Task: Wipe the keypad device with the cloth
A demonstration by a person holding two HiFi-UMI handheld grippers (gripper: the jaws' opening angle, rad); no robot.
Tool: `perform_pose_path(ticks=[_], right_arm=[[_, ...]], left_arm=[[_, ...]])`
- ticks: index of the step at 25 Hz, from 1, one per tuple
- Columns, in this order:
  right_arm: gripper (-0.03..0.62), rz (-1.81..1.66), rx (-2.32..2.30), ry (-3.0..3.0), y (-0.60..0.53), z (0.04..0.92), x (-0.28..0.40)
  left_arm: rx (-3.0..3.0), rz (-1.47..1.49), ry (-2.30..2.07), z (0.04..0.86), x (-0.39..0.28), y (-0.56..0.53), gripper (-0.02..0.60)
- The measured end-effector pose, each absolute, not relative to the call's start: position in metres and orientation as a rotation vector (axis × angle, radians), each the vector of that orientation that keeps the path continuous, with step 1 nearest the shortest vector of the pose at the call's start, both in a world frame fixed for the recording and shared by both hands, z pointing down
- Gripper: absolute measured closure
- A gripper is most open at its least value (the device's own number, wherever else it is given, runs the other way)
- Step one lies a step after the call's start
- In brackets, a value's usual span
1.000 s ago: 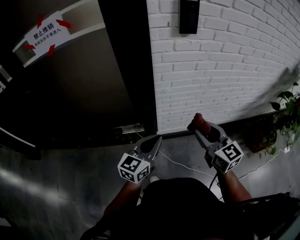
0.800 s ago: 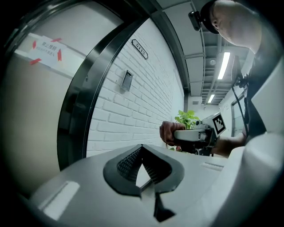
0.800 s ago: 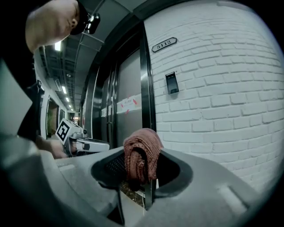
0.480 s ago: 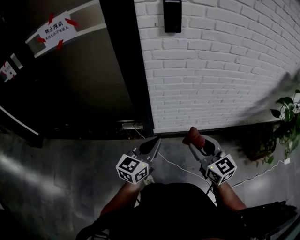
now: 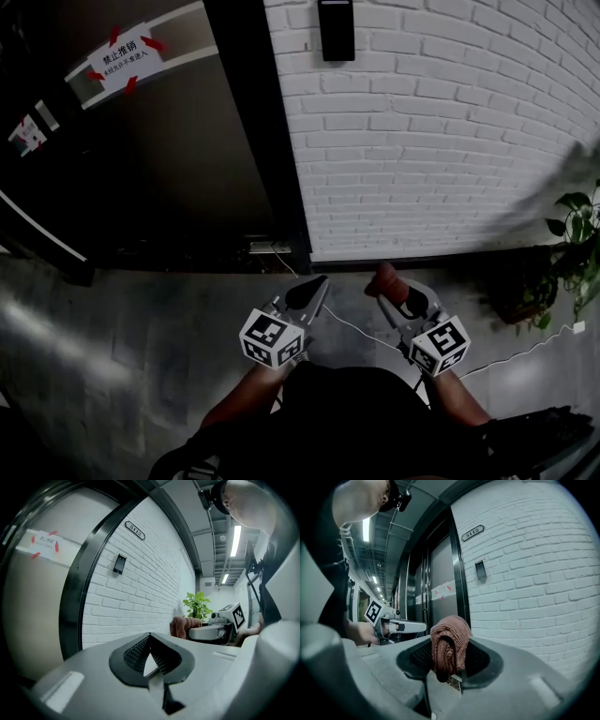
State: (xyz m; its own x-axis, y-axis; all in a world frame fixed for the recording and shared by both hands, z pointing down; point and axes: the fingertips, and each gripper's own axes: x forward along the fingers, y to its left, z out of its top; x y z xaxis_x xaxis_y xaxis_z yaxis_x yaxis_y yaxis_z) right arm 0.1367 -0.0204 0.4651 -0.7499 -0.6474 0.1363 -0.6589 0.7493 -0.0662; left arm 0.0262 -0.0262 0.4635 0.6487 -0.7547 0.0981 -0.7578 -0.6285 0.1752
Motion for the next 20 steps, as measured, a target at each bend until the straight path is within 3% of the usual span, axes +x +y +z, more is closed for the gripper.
perform_pose_path(ticks=[20], right_arm=[[0.451,0.138,1.077,-2.84,-0.003,0.466,0.147]], left_arm=[[2.669,0.033,-1.26,0.462,0.033,-0.005,0.565]])
